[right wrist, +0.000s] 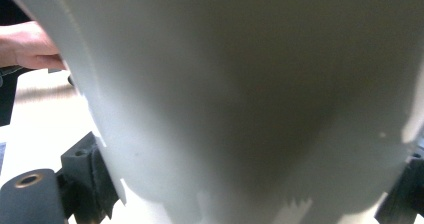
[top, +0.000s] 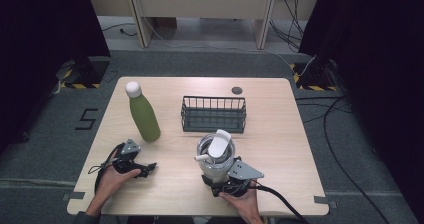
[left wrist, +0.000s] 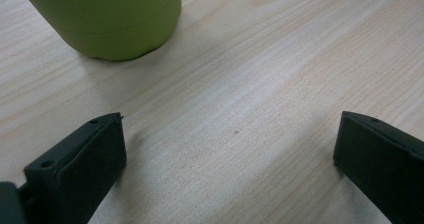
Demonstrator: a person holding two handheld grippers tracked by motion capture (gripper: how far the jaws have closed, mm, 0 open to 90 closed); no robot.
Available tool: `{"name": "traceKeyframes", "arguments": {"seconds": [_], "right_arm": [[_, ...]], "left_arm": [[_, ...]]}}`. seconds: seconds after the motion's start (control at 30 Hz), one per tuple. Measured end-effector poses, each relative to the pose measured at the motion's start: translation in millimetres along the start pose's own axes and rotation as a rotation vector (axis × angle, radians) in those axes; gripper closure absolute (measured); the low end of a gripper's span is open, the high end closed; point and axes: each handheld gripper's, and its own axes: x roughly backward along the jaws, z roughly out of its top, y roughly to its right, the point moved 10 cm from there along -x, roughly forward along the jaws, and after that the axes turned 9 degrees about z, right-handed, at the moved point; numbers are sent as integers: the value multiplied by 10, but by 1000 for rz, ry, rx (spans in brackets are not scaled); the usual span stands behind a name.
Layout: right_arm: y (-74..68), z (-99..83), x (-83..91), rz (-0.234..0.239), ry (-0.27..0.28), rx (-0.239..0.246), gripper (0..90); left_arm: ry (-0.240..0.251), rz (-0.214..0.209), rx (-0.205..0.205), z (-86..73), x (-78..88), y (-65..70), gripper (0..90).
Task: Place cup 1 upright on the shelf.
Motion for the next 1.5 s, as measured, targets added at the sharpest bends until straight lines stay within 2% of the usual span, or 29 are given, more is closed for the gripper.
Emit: {"name": "traceKeyframes", "arguments": {"seconds": [0.37,0.6,0.77,1.17,1.5], "right_arm": [[-1,16,-3,-8,12,7,113],[27,34,-3,-12,17,-25,115],[78,154,25,-37,17,17,115],[195,386,27,-55,26,41,116],[280,483,4,-60,21,39,116]], "left_arm": [[0,-1,0,1,0,0,0],[0,0,0,1,0,0,0],[0,-1,0,0,0,0,0],[1,-1,1,1,0,0,0],[1,0,1,0,0,0,0]]}}
